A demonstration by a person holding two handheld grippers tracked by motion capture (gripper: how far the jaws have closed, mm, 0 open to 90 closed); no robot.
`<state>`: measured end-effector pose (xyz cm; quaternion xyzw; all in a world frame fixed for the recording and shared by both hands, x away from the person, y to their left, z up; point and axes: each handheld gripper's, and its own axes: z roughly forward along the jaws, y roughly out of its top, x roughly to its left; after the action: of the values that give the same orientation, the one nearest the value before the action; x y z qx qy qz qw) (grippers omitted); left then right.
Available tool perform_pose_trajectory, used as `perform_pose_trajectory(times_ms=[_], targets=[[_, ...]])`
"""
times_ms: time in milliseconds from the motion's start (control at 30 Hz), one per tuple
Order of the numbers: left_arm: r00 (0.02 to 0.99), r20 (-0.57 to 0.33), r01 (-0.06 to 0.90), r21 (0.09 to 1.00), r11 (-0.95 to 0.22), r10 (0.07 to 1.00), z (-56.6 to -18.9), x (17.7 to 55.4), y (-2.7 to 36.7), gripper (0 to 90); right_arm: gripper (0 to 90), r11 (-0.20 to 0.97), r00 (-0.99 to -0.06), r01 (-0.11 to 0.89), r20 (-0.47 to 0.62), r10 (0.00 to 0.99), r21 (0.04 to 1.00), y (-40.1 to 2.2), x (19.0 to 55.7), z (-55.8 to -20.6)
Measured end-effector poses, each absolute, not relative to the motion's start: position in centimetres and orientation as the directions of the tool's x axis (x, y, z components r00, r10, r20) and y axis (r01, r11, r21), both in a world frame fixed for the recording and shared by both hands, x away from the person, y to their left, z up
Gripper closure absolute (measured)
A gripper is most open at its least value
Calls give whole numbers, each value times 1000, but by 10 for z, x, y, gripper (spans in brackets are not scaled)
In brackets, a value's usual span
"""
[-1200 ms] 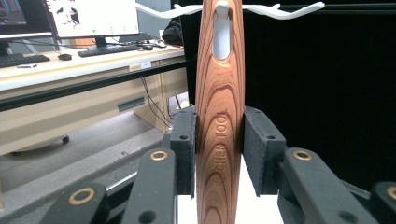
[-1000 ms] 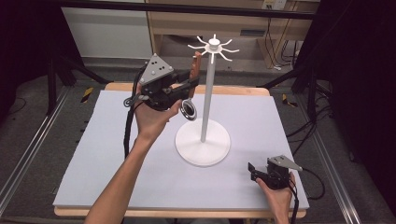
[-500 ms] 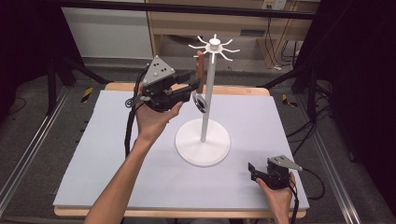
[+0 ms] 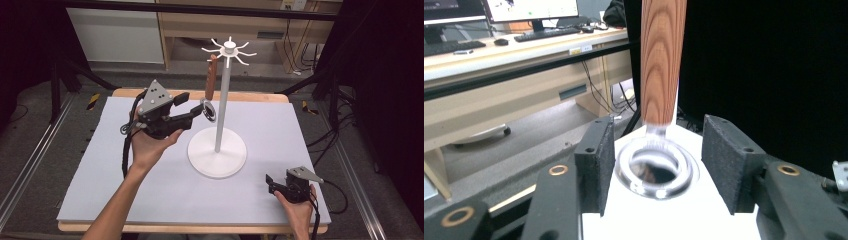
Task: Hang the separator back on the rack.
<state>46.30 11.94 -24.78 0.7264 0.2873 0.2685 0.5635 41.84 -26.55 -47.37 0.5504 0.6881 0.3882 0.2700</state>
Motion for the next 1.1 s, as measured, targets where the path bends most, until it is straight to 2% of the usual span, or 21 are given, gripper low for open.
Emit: perform_pose_trajectory(times_ms=[633,1100], targets=[[671,47,208,946,-249,740,-316,442,158,390,188,100,-252,562,55,966,821,-264,417,-475],[623,10,333,902,-276,783,-378,436,191,367,165,93,-243,572,60,968,815,-265,416,-476]])
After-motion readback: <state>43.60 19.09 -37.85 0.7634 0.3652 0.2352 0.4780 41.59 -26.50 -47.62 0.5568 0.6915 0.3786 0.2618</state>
